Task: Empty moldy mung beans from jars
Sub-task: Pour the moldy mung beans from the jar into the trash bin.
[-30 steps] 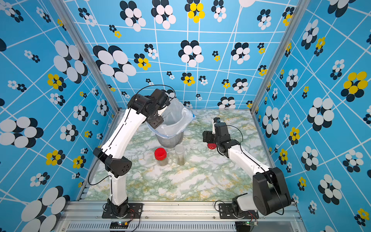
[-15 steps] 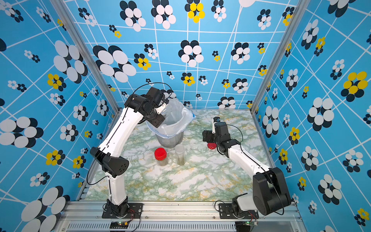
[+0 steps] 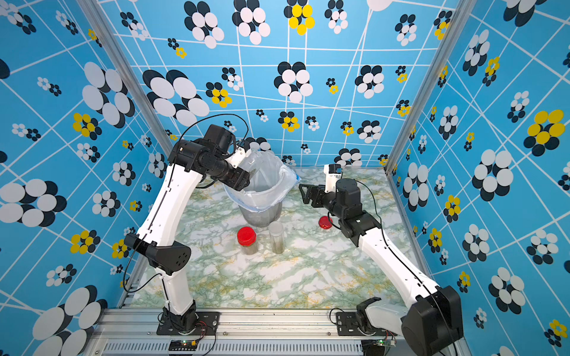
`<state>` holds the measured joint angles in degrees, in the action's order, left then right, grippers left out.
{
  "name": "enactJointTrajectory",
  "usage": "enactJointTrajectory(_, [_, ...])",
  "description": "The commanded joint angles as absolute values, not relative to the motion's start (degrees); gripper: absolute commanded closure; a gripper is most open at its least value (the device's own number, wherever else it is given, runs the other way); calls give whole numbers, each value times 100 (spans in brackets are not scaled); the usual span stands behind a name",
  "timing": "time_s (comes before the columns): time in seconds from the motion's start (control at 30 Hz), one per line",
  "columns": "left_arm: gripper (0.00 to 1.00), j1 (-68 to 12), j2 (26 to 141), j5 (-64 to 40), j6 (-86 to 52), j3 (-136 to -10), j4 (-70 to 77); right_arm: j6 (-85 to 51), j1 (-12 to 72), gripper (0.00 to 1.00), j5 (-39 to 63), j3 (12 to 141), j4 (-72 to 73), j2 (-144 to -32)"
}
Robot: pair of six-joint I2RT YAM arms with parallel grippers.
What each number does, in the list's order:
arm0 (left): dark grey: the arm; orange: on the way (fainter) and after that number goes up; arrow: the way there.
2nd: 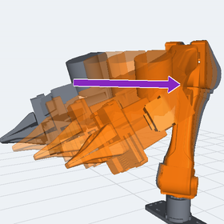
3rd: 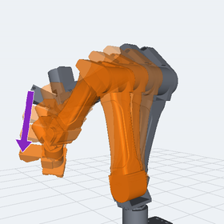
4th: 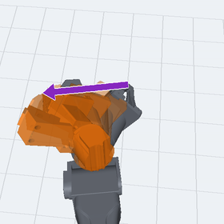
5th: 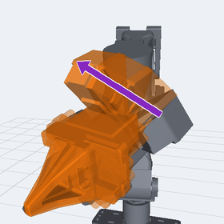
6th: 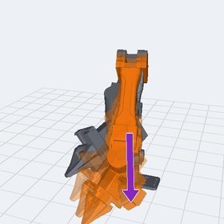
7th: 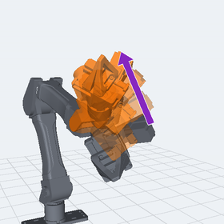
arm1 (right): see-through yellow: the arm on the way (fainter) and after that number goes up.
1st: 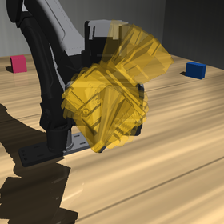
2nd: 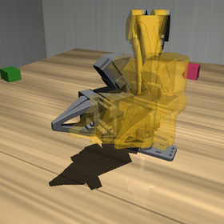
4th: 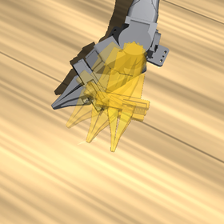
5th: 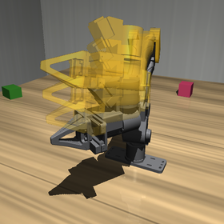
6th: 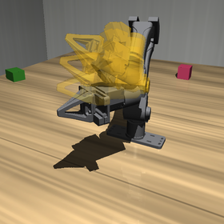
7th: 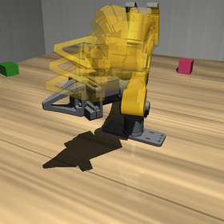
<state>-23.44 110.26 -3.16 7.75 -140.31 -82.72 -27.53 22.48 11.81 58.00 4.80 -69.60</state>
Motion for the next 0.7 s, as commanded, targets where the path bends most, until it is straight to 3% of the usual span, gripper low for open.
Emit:
enactJointTrajectory(0.0, [41, -2327, 11159, -735, 551, -14001, -8309, -3734, 2336, 6, 1790, 5944, 1270, -7057])
enactJointTrajectory(0.67, [39, -2226, 11777, -1055, 65, -14603, -8784, -4008, 2880, 4, 1595, 6290, 889, -7122])
